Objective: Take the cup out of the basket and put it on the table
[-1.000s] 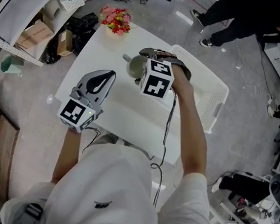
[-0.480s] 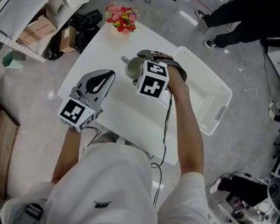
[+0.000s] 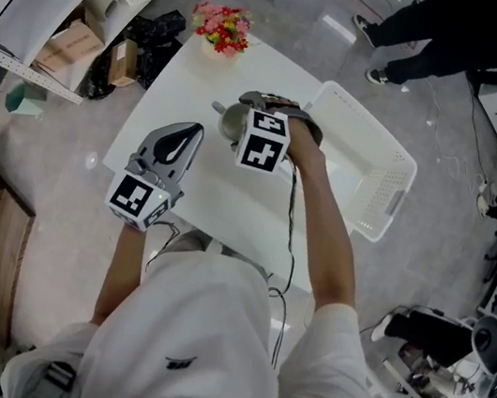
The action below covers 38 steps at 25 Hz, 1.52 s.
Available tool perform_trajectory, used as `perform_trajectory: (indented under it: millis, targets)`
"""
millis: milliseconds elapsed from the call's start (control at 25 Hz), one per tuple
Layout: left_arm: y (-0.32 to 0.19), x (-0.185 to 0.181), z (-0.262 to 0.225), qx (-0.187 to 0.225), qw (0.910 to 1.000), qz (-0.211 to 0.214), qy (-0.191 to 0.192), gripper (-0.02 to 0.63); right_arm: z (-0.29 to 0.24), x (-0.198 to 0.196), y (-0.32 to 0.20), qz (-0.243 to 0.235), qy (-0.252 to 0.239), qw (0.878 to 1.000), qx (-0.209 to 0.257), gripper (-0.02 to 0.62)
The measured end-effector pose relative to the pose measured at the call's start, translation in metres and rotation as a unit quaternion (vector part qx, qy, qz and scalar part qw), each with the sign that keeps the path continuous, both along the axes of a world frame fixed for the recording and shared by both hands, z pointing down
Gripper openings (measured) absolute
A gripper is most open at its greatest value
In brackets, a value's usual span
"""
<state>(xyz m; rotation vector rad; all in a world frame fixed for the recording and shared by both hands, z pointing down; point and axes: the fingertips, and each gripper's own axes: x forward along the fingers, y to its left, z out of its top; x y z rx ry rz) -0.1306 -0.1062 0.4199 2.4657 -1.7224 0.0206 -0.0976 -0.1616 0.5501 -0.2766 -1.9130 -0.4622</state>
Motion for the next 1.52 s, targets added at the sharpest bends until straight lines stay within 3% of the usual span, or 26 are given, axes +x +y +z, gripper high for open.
perform_trajectory:
  millis: [480, 840, 1520]
  targets:
    - [0.005, -0.014, 0.021, -0.006, 0.9998, -0.017, 0.002, 0.011, 0.038, -0.012, 0.01, -0.006, 0.029, 1.0, -0.001, 0.422]
    - [0.008, -0.018, 0.023, -0.005, 0.9997, -0.021, 0.006, 0.012, 0.038, -0.03, 0.011, -0.011, 0.014, 1.0, -0.001, 0.422]
    - [0.012, -0.038, 0.035, -0.011, 0.9991, -0.038, 0.01, 0.011, 0.081, -0.053, 0.02, -0.031, 0.034, 0.999, -0.02, 0.422]
